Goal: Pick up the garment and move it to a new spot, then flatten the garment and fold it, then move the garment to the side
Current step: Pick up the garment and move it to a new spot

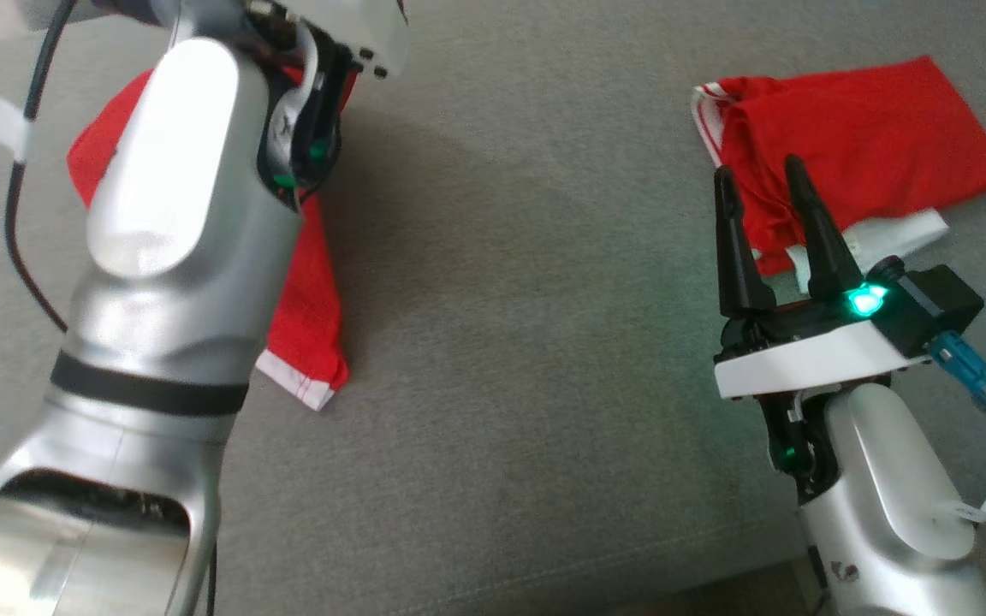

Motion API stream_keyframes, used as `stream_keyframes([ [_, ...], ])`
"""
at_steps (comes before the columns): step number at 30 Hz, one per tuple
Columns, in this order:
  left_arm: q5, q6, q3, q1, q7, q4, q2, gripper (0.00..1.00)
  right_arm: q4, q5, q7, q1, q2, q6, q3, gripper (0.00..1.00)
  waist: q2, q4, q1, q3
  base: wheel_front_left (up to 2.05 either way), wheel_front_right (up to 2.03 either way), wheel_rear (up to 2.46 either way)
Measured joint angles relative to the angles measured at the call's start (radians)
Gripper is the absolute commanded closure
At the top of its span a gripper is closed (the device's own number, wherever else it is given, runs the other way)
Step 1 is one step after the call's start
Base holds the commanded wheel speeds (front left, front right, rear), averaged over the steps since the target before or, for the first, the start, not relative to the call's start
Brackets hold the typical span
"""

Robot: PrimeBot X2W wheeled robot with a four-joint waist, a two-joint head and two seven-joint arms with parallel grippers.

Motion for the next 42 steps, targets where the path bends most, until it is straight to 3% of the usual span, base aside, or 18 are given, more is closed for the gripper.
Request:
stream_keyframes([
  [3,0.003,0.003,-0.01,-0.022,-0.025,0.073,-0.002,1.0,-0.004,0.007,0.0,0.0,0.0,0.0,0.003,0.0,0.0,-0.021,0.0,0.013,0.0,0.0,0.0],
  [4,0.01,0.003,-0.019,-0.022,-0.03,0.098,-0.002,0.93,-0.007,0.007,0.0,0.0,0.0,0.0,0.004,0.0,0.0,-0.026,0.0,0.017,0.0,0.0,0.0],
  [5,0.014,-0.001,-0.025,-0.021,-0.033,0.126,-0.002,0.22,-0.009,0.007,0.0,0.0,0.0,0.0,0.005,0.0,0.0,-0.03,0.0,0.021,0.0,0.0,0.0],
  [6,0.014,-0.001,-0.025,-0.021,-0.033,0.126,-0.002,0.0,-0.009,0.007,0.0,0.0,0.0,0.0,0.005,0.0,0.0,-0.03,0.0,0.021,0.0,0.0,0.0],
  [7,0.016,-0.021,-0.043,-0.021,-0.035,0.175,-0.002,0.0,-0.01,0.007,0.0,0.0,0.0,0.0,0.009,0.0,0.0,-0.035,0.0,0.027,0.0,0.0,0.0],
  [14,0.017,-0.054,-0.057,-0.02,-0.078,0.259,0.001,0.0,-0.012,0.006,0.0,0.0,0.0,0.0,0.017,0.0,0.0,-0.025,0.0,0.029,0.0,0.0,0.0],
  [25,-0.004,-0.064,-0.034,0.011,-0.148,0.304,0.071,0.0,0.012,-0.034,0.0,0.016,0.0,0.0,-0.014,0.0,0.0,0.072,0.0,-0.036,0.0,0.0,0.0],
  [35,-0.07,-0.058,0.021,0.3,-0.175,0.208,0.175,0.0,0.046,-0.081,0.002,0.112,0.0,0.0,-0.059,0.0,0.0,0.213,0.0,-0.138,0.0,0.0,0.0],
  [39,-0.105,-0.046,0.045,0.474,-0.184,0.12,0.2,0.0,0.048,-0.085,0.014,0.15,0.0,0.0,-0.07,0.0,0.0,0.262,0.0,-0.185,0.0,0.0,0.0],
  [42,-0.127,-0.012,0.057,0.657,-0.192,0.016,0.204,0.0,0.049,-0.085,0.027,0.188,0.0,0.0,-0.07,0.0,0.0,0.3,0.0,-0.226,0.0,0.0,0.0],
])
